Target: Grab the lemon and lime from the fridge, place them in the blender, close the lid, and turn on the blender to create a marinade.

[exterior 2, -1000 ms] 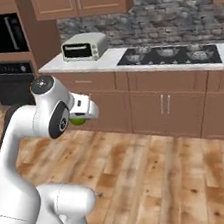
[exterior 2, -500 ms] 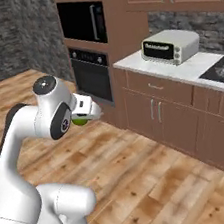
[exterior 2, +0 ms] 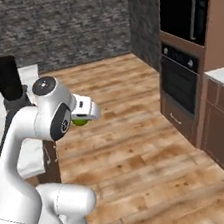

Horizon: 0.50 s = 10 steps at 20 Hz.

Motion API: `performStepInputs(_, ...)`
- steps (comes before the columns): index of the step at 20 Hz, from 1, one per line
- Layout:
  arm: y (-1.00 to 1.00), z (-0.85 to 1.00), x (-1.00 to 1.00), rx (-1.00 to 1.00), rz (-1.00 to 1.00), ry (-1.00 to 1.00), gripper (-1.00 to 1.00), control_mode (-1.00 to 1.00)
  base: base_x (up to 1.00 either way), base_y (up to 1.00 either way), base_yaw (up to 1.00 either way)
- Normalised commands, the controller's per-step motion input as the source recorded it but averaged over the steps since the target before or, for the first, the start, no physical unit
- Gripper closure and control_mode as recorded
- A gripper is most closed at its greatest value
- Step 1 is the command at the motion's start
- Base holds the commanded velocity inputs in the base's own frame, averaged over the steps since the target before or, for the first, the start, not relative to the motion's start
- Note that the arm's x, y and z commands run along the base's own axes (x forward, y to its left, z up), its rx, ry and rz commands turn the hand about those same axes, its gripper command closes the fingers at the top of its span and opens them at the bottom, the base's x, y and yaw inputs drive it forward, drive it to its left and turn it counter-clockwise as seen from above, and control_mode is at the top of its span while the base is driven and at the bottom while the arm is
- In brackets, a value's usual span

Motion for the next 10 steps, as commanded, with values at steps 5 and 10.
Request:
performStepInputs(5,0.0,0.0,0.0,0.0,0.0,0.0,1.0,1.0,0.81,-0.48,0.64)
performStepInputs(10,0.0,0.0,0.0,0.0,0.0,0.0,1.0,1.0,0.77,-0.68,0.56)
